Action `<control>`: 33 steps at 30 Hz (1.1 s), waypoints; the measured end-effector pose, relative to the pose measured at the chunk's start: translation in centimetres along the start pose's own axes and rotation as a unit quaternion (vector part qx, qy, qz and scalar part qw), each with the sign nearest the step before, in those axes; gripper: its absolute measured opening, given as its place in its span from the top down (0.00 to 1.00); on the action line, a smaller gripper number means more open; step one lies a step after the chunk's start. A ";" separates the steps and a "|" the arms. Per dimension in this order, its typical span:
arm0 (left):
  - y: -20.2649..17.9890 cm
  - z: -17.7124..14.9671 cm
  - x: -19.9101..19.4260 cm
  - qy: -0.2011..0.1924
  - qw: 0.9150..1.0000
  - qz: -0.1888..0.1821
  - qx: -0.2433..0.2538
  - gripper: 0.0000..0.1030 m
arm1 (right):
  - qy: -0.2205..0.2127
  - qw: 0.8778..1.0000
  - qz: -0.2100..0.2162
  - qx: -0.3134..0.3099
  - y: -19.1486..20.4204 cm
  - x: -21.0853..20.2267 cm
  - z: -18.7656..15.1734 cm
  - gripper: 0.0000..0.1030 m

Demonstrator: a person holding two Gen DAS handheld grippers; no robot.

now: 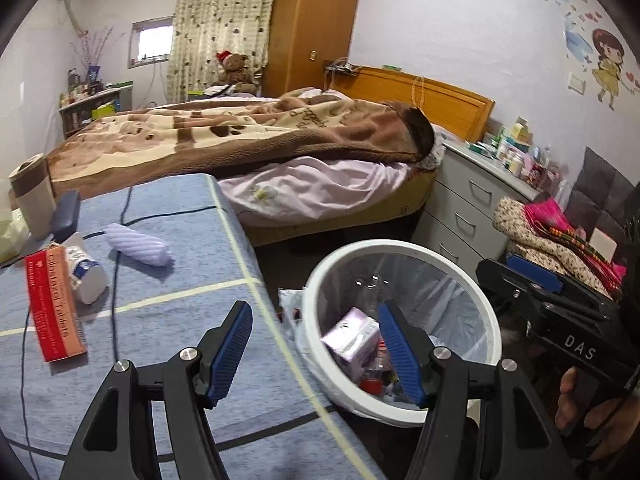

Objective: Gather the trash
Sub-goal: 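Move both open grippers back toward the table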

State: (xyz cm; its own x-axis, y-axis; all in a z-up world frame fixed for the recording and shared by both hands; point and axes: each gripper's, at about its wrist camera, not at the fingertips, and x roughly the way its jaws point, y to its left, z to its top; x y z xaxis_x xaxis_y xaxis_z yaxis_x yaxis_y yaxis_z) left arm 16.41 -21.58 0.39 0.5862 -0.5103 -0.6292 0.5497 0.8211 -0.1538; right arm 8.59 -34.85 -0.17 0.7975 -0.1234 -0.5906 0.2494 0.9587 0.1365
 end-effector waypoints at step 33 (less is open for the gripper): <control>19.2 -2.0 -3.3 -0.004 0.982 0.156 -0.102 0.22 | 0.029 0.987 0.121 -0.102 12.0 7.5 2.0 0.36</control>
State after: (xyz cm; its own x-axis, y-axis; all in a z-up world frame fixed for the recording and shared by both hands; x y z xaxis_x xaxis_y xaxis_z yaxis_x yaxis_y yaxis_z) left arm 23.86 -3.59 -1.96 0.7127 -0.2271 -0.6638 0.2119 0.9716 -0.1048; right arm 18.70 -24.75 -1.34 0.7861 0.1241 -0.6055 -0.0641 0.9907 0.1198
